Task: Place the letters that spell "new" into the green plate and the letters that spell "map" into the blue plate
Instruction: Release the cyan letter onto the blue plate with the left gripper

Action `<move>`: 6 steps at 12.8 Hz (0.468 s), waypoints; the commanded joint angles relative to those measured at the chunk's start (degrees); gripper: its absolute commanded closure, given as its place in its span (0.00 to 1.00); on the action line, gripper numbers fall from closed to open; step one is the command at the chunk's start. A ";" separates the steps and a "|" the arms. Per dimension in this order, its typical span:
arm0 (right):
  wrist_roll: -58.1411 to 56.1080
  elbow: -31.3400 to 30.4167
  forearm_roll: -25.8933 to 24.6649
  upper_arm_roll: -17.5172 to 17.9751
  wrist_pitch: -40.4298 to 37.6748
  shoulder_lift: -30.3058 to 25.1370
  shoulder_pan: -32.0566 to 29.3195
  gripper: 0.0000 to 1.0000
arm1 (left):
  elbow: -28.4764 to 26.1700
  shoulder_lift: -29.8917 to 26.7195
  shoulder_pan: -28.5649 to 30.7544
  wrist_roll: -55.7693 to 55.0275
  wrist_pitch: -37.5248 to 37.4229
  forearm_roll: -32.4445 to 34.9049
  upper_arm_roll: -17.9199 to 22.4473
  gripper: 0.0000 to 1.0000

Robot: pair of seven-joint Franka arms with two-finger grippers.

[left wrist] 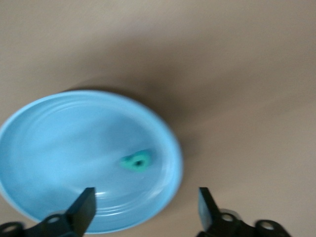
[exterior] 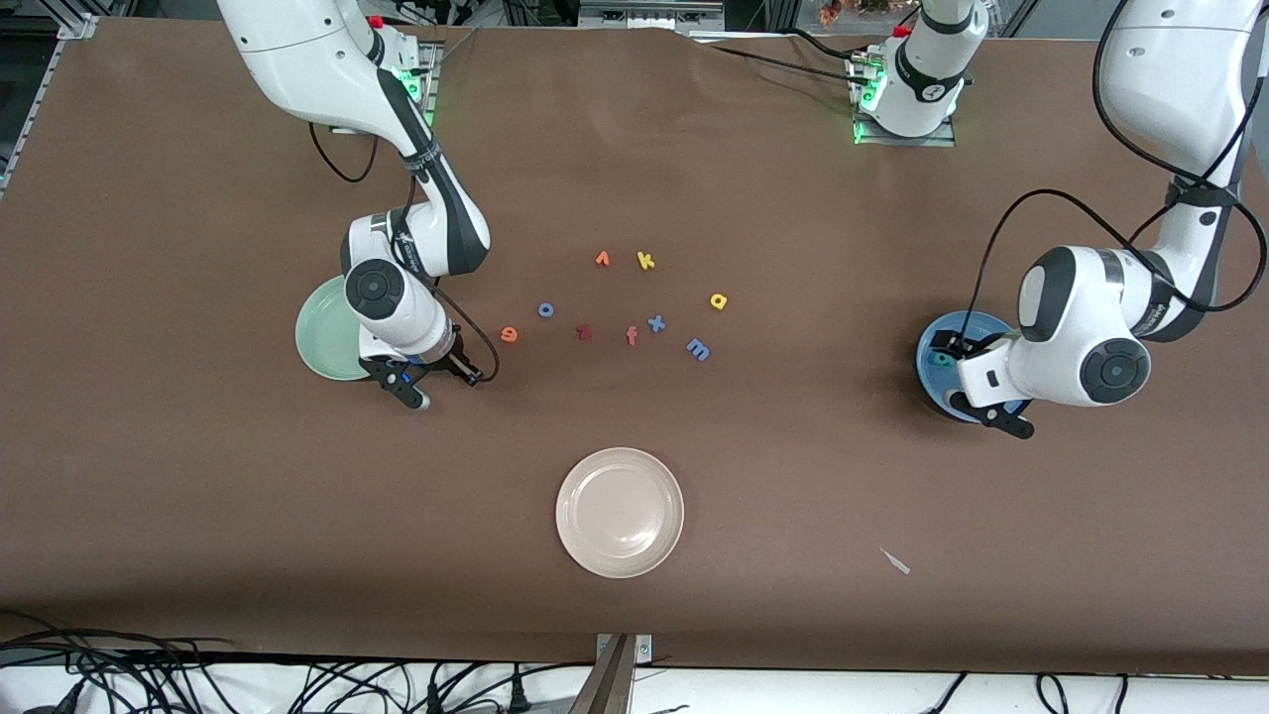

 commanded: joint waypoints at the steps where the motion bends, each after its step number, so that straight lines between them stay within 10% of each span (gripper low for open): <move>1: -0.95 0.08 0.10 0.11 0.22 -0.12 -0.23 0.88 | -2.82 -2.38 -0.34 -11.75 0.77 -1.86 -6.47 0.00; 6: -13.73 -0.01 0.10 -7.95 -16.08 -8.81 -0.23 0.87 | -14.16 -6.34 -0.60 -33.47 16.86 -1.60 -17.91 0.00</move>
